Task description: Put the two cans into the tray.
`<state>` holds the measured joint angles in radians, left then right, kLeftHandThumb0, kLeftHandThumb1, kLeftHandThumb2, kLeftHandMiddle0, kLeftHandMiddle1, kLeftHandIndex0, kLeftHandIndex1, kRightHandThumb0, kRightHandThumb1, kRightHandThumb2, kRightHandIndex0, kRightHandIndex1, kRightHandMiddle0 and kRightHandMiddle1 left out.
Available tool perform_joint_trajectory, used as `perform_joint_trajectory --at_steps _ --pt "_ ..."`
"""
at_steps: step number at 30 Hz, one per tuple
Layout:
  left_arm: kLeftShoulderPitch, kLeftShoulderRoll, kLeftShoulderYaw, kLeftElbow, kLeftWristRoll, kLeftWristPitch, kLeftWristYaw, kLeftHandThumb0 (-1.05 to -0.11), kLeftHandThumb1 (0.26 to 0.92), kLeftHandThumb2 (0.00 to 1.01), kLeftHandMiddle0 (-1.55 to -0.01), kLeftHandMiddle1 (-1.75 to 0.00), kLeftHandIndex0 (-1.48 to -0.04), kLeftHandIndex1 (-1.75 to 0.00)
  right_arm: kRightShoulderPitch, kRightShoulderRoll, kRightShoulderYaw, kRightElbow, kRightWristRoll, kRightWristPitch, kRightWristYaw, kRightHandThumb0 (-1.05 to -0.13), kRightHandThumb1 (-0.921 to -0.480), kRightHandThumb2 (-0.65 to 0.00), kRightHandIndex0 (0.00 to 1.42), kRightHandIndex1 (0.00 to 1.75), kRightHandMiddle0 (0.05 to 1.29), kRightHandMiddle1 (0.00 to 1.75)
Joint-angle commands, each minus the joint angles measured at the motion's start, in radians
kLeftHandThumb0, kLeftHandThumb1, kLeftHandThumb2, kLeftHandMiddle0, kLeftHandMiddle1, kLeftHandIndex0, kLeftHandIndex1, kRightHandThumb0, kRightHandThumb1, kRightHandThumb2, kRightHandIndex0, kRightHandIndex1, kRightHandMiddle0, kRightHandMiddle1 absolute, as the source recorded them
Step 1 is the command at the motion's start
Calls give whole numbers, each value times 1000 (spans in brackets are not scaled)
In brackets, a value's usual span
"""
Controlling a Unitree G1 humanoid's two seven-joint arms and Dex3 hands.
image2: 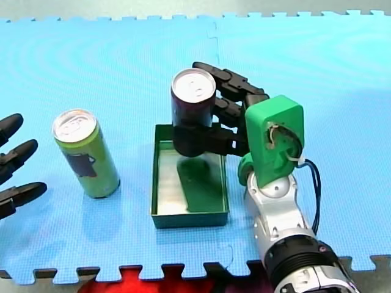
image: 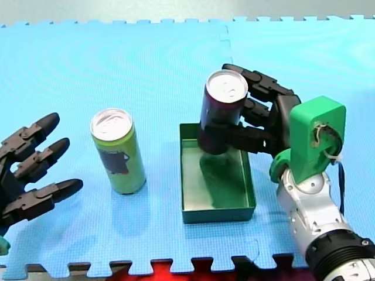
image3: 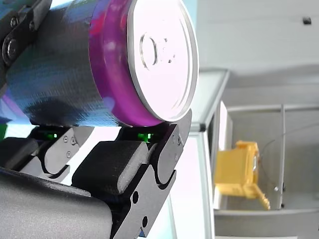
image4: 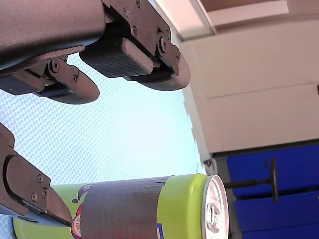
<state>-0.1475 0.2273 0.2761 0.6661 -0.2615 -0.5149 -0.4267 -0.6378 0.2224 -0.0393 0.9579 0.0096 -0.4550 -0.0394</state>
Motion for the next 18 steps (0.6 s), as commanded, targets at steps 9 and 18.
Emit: perform_joint_trajectory --at_steps 9,18 --pt "0 10 7 1 -7 -3 -11 -647 609 0 -547 0 -543 0 2 -10 -12 20 9 -33 9 -411 -755 0 1339 3 1228 2" --pt "6 11 10 -5 -10 -2 -16 -634 609 0 -552 -2 -544 0 4 -19 -12 69 -6 -56 -5 -406 -752 0 1351 5 1230 1"
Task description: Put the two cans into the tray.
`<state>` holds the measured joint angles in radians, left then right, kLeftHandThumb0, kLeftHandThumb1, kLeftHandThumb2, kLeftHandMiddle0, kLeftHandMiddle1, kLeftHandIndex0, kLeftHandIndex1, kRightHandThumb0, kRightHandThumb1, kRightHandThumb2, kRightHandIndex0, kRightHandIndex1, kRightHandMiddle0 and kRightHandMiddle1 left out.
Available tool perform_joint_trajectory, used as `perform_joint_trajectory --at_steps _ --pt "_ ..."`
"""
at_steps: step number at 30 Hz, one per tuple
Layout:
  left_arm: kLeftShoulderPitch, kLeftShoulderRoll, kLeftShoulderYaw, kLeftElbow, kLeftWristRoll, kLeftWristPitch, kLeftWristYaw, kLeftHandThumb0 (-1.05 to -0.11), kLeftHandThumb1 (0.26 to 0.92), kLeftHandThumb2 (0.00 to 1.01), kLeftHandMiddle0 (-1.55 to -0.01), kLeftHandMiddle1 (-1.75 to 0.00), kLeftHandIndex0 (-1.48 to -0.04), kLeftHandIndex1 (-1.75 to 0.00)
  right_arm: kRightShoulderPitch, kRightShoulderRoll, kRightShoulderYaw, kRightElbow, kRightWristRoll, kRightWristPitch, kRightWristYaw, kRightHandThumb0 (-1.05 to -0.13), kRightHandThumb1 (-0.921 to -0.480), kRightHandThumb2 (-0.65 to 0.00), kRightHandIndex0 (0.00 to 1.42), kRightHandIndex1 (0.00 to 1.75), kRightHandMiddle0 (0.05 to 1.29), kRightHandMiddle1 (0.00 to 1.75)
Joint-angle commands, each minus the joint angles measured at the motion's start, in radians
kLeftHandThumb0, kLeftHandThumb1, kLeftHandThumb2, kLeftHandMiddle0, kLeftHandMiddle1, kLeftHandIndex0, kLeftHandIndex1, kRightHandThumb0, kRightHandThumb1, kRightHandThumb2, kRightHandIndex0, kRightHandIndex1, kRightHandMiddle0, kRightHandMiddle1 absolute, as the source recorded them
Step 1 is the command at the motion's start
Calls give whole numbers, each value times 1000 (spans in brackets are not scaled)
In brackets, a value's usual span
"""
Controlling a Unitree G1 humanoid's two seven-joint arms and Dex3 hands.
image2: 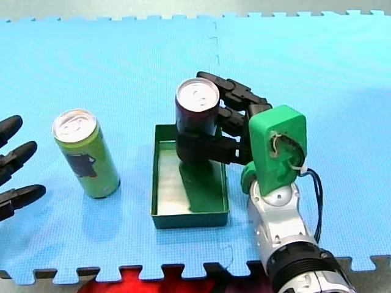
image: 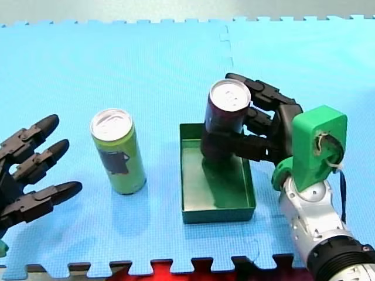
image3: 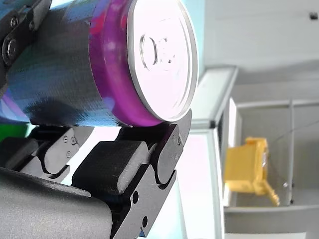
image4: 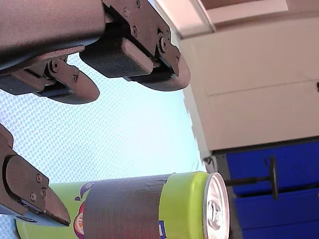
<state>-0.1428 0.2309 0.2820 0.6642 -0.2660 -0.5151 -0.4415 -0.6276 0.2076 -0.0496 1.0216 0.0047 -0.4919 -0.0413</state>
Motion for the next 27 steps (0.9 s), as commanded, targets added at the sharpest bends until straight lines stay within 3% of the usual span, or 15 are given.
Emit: perform_joint_trajectory --at_steps 1,17,27 --pt "1 7 4 -2 -6 -2 -3 -633 609 0 -552 -2 -544 0 -7 -5 -2 10 -2 -23 -4 -405 -752 0 1352 5 1230 1" --pt "-3 9 7 22 -9 -27 -18 -623 610 1 -557 -2 -539 0 -5 -9 -11 55 -8 -65 3 -398 -751 0 1357 2 1228 0" --pt "0 8 6 20 -9 -34 -19 -622 613 1 -555 0 -540 0 -5 -10 -15 66 -8 -74 5 -391 -752 0 1357 1 1230 1"
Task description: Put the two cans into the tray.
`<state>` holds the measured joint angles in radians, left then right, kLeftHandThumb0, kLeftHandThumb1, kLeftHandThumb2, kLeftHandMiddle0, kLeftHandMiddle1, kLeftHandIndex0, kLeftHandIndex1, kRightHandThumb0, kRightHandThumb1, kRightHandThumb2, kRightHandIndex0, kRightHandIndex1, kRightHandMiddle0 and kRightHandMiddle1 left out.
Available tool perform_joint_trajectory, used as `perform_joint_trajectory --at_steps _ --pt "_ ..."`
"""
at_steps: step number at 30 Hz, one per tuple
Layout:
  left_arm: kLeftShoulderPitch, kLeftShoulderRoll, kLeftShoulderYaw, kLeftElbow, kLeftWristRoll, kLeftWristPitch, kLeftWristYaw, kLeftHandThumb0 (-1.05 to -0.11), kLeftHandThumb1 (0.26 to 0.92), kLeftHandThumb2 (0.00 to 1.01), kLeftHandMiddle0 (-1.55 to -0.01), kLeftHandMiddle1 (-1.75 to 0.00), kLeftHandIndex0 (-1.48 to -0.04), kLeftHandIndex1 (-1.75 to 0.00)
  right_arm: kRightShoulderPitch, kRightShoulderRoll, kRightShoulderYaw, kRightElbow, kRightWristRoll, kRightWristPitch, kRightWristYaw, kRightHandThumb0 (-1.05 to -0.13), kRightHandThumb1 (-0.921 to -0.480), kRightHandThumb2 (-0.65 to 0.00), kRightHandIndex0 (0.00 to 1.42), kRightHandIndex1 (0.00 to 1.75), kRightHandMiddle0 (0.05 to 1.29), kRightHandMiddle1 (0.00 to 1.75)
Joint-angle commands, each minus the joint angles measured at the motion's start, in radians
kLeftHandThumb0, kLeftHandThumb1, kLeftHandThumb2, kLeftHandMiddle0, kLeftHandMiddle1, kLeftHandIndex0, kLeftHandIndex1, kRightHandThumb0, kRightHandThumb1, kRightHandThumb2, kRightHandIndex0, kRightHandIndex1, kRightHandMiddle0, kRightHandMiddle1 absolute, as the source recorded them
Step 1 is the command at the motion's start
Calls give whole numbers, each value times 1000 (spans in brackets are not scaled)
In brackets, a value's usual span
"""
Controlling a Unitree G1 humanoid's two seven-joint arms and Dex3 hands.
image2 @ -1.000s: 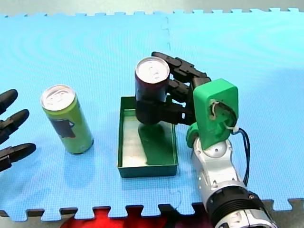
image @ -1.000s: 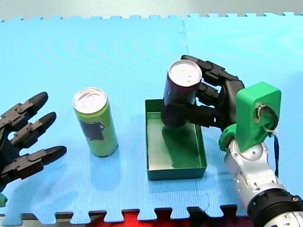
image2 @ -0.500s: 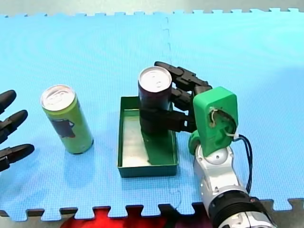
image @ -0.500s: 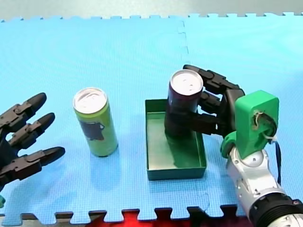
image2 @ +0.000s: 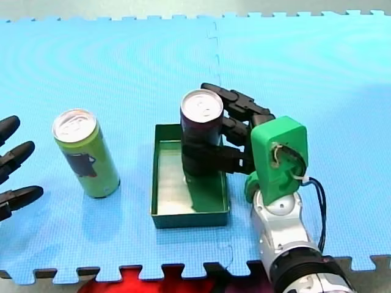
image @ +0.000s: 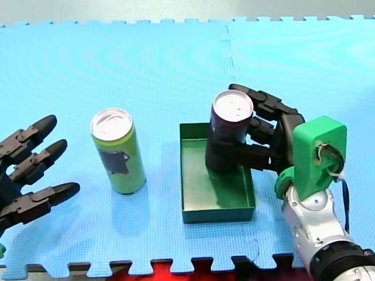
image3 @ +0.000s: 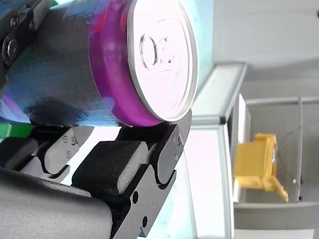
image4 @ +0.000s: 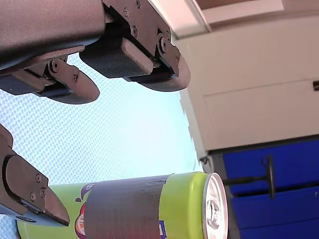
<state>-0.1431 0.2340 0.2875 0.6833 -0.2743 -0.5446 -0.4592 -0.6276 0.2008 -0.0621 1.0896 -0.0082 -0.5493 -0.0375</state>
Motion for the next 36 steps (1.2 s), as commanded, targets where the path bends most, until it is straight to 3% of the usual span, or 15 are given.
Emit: perform_joint_trajectory --at_steps 1,36 --pt "1 5 1 1 -1 -5 -2 -622 613 1 -555 0 -540 0 -5 -3 -3 -2 5 -17 1 -391 -752 0 1357 1 1230 1" --pt "20 -4 -1 -30 -7 -12 -4 -658 619 0 -556 -1 -547 -1 -11 -1 -25 47 19 -47 42 -382 -754 0 1344 0 1212 0"
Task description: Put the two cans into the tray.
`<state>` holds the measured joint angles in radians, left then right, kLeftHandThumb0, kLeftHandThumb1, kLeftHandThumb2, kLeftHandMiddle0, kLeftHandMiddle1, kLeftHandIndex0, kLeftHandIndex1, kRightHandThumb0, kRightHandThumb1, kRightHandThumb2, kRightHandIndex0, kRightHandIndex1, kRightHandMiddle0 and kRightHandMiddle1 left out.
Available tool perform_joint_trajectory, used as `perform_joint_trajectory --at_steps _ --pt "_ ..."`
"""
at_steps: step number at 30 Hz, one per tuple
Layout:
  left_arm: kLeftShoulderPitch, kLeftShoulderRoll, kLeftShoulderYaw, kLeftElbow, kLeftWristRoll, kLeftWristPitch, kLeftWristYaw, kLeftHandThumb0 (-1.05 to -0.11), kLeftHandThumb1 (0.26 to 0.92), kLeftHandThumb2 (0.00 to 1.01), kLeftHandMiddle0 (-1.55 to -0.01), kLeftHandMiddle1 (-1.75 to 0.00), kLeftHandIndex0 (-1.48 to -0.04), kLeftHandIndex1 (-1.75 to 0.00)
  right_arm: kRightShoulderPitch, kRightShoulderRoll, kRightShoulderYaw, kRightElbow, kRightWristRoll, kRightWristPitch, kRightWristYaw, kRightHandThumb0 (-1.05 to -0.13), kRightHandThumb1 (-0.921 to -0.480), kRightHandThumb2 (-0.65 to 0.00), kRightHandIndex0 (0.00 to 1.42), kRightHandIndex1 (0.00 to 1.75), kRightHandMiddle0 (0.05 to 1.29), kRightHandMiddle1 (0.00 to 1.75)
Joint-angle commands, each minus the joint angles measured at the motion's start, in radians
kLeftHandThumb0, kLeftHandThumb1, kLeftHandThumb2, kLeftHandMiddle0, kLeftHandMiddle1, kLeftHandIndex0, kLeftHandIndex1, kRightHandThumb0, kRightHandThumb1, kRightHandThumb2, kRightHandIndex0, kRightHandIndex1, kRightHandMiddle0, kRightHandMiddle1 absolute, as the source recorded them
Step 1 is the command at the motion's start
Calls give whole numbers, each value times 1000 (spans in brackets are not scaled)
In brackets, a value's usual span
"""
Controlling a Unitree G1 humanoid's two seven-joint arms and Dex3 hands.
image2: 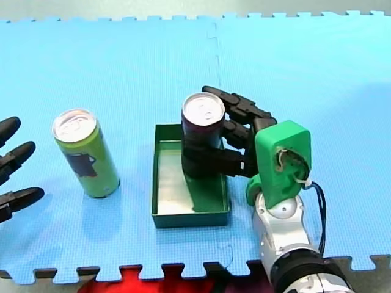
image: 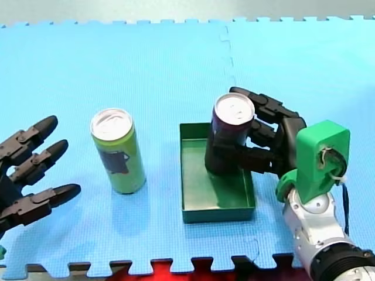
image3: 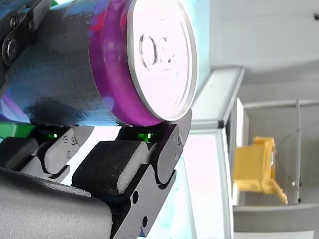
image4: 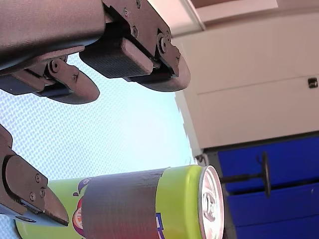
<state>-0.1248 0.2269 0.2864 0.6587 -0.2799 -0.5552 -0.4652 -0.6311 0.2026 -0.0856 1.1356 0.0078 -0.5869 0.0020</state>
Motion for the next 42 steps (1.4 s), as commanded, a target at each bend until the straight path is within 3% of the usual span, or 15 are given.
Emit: perform_joint_trajectory --at_steps 1,2,3,4,5,7,9,11,13,16,18,30,42 --pt "2 2 0 -6 -2 -1 2 -658 619 0 -556 -1 -548 -1 -7 -3 0 2 1 -10 1 -384 -754 0 1339 0 1182 -1" --pt "2 2 0 -7 -3 -1 1 -657 619 0 -556 -1 -548 -1 -8 -5 2 2 -2 -10 -1 -386 -753 0 1333 0 1147 -1" --pt "1 2 0 -6 -3 0 1 -656 619 0 -556 0 -549 -2 -9 -7 7 2 -8 -9 -5 -393 -752 0 1223 0 1032 -1" --pt "1 2 0 -6 -3 0 1 -655 618 0 -555 0 -549 -1 -10 -10 14 2 -17 -6 -11 -488 -738 0 948 0 843 0" --pt "0 2 0 -6 -3 0 1 -654 618 0 -555 0 -549 -1 -10 -13 22 1 -30 -3 -19 -552 -730 0 818 0 751 0" --pt "1 2 0 -7 -4 2 1 -652 617 0 -554 0 -549 -1 -10 -25 49 -3 -67 9 -37 -652 -716 0 527 0 518 0" --pt "1 1 0 -9 -4 3 0 -652 618 0 -553 0 -549 0 -2 -38 80 -14 -107 5 -47 -734 -728 -6 383 1 384 0" --pt "1 1 0 -9 -4 4 1 -652 619 1 -553 0 -548 0 6 -48 109 -23 -149 2 -78 -890 -765 -16 327 0 328 0" --pt "0 1 0 -9 -4 4 1 -653 620 1 -554 -1 -548 0 7 -56 132 -28 -186 12 -118 -987 -792 -18 311 0 312 0" --pt "0 0 -1 -8 -5 4 0 -655 620 1 -554 0 -547 0 4 -67 164 -33 -235 34 -175 -1036 -807 -15 298 0 278 0" --pt "0 0 -1 -9 -5 5 1 -655 621 1 -553 0 -547 0 2 -69 178 -37 -254 41 -199 -1045 -813 -14 288 0 251 0" --pt "0 0 -1 -19 -5 16 3 -655 620 0 -554 -1 -546 0 -1 -75 202 -31 -266 39 -236 -1048 -836 -12 236 0 188 0" --pt "-2 0 1 -19 -9 19 1 -667 620 0 -560 -2 -548 -1 -5 -75 205 -27 -254 39 -229 -1048 -841 -7 208 0 159 0"
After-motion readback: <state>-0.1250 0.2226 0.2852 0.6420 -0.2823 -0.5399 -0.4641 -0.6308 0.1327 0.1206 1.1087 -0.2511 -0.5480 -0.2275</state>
